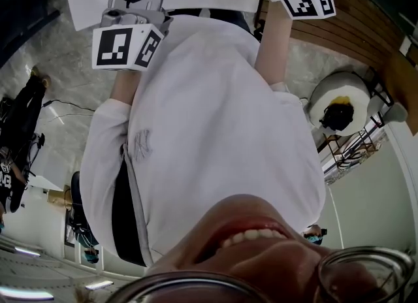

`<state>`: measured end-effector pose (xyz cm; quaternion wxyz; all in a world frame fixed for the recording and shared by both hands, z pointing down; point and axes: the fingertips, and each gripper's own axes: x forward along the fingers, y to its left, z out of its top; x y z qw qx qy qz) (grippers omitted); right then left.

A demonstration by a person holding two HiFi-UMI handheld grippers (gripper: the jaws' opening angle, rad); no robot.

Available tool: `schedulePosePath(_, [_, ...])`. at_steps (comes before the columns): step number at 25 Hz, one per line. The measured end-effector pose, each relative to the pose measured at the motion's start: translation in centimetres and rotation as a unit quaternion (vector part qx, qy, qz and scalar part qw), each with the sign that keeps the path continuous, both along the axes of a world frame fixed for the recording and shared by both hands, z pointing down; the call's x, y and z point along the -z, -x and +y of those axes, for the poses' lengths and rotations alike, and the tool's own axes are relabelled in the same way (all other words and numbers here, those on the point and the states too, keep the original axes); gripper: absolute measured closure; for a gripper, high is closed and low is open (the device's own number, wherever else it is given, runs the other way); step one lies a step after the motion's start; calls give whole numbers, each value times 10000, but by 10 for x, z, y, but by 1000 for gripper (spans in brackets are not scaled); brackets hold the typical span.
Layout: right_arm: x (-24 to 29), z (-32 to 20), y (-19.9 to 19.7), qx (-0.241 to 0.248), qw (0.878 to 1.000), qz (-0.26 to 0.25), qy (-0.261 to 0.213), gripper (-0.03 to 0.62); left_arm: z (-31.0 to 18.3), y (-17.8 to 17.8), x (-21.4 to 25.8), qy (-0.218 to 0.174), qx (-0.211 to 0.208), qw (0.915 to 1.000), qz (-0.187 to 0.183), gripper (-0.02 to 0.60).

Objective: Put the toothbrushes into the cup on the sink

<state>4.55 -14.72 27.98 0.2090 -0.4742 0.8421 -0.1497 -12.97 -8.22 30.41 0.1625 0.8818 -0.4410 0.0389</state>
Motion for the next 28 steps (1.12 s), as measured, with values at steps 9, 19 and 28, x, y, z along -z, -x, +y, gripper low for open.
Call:
schedulePosePath(9, [15, -11, -21, -281, 9972, -607, -325, 568, -5, -3, 4, -62, -38, 10000, 33, 580])
schedulePosePath(19, [12, -30, -44, -432, 9897, -1316, -355, 568, -14, 0, 1, 39, 17, 10000, 71, 580])
schedulePosePath(28, [2, -55, -58, -633, 9885, -1314, -393, 568, -29, 5, -6, 156, 107, 9998, -12, 580])
